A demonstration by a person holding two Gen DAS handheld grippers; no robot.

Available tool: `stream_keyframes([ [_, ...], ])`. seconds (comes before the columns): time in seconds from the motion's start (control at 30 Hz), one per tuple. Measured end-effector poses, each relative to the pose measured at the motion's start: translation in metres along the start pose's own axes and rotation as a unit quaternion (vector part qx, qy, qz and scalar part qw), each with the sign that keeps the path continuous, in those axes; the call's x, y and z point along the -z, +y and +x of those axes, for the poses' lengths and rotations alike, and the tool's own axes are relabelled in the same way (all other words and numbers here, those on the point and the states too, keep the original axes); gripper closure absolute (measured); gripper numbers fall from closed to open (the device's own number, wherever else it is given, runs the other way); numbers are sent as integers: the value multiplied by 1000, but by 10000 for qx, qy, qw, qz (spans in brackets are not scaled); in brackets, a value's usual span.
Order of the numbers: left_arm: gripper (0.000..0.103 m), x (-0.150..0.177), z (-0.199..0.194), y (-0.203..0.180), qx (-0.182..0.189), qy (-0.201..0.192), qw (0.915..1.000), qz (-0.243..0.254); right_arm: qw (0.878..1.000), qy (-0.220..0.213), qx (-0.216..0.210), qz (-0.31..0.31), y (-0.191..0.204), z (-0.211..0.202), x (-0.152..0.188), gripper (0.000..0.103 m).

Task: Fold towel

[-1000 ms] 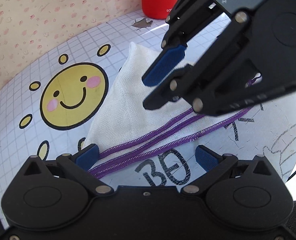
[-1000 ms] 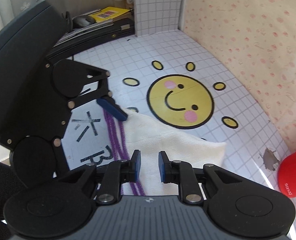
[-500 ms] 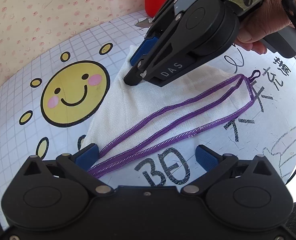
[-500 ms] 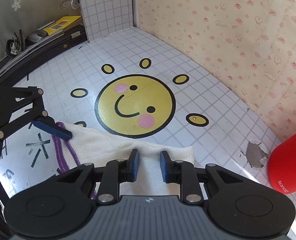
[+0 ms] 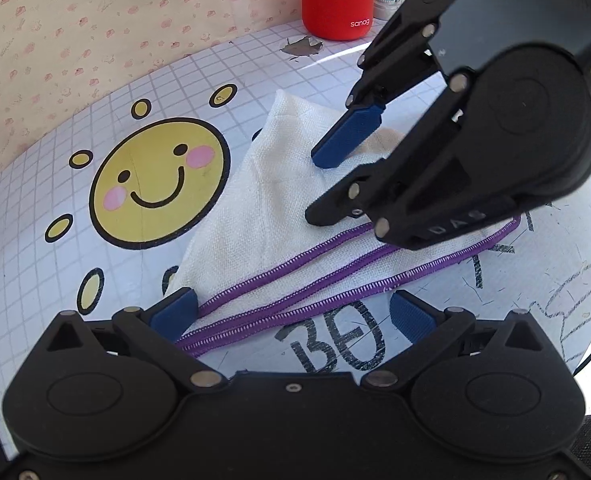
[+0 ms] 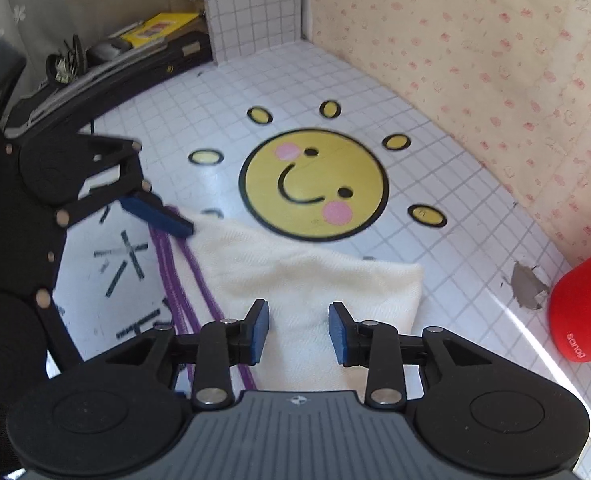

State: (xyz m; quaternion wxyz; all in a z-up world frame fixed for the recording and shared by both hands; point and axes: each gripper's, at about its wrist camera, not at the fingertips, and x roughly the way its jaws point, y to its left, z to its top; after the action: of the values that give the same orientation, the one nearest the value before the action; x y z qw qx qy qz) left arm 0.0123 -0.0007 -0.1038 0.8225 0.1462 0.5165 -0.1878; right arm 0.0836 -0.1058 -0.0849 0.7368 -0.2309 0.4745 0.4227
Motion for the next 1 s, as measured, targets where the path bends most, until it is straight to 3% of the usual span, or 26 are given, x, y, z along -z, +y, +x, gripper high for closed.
stream_keyframes([
  [0.27,1,3,-5,0,-52,-20,9999,-83,9997,47,107,210,0,-24,25,64],
  [0.47,1,-10,-20,11,202,-424,9985,-292,9990,98,260,364,7,-51,51,64],
  [0.67,1,-20,-9,-7,514,-364,9971,431,9990,258,147,339,17,-50,63,64],
  [0.83,1,-23,10,-22,901,-227,9903,1030,9992,362,47,160,24,-41,69,63],
  [1.0,1,-28,24,-26,796,-135,9914,1033,9993,339,159,-37,24,-40,72,62],
])
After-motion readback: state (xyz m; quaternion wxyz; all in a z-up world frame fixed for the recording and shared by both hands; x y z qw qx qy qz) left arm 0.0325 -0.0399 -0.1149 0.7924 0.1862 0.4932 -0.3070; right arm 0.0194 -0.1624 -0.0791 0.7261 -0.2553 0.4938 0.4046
